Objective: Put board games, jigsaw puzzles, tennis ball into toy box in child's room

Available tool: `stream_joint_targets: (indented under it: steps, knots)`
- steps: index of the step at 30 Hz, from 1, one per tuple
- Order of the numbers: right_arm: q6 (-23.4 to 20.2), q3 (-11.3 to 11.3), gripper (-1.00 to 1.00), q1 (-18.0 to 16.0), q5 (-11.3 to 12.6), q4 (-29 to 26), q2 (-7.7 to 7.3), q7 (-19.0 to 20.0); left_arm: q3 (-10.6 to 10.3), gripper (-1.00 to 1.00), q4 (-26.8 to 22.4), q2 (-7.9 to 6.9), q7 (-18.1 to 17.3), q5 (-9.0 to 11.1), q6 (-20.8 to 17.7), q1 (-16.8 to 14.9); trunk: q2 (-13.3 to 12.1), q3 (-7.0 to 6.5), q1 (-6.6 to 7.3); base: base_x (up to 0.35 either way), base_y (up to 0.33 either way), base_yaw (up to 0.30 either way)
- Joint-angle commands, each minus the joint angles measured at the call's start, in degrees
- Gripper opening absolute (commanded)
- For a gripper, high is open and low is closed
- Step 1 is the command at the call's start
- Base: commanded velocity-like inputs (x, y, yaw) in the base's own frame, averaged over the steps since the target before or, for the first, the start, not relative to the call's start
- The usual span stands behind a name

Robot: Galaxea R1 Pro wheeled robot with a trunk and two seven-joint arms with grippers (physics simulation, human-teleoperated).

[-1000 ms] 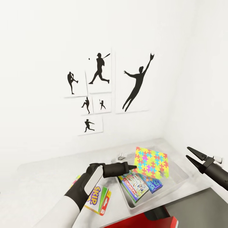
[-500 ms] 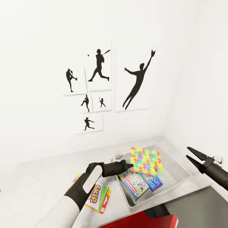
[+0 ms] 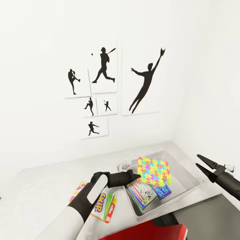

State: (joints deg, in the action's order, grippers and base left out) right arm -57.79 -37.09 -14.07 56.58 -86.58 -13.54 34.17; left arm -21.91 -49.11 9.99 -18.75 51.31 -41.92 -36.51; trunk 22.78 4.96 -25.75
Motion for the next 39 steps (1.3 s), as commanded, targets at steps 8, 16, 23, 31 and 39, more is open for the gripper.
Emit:
stream_joint_targets:
  steps: [8, 16, 23, 31, 39]
  knots:
    - [-0.3, -0.1, 1.00, -0.1, -0.3, 0.0, -0.02, 0.4, 0.0, -1.00, 1.4, 0.01, 0.0, 1.9, -0.7, -0.1, 0.1, 0.81, -0.03, 0.000, 0.000, 0.000]
    - [-0.3, -0.1, 1.00, -0.1, -0.3, 0.0, -0.05, 0.4, 0.0, -1.00, 1.6, 0.01, 0.0, 2.3, -0.7, -0.1, 0.1, 1.49, -0.03, 0.000, 0.000, 0.000]
    - [-0.3, -0.1, 1.00, -0.1, -0.3, 0.1, -0.02, 0.4, 0.0, -1.00, 1.8, 0.01, 0.0, 2.4, -0.7, -0.1, 0.1, 2.09, -0.03, 0.000, 0.000, 0.000]
    - [-0.3, -0.1, 1.00, -0.1, -0.3, 0.0, -0.06, 0.4, 0.0, -1.00, 2.0, 0.01, 0.0, 2.4, -0.7, -0.1, 0.1, 2.52, -0.03, 0.000, 0.000, 0.000]
    - [-0.4, -0.1, 1.00, -0.1, -0.3, 0.0, -0.20, 0.4, 0.0, -1.00, 2.0, 0.01, 0.0, 2.4, -0.7, -0.1, 0.1, 2.54, -0.03, 0.000, 0.000, 0.000]
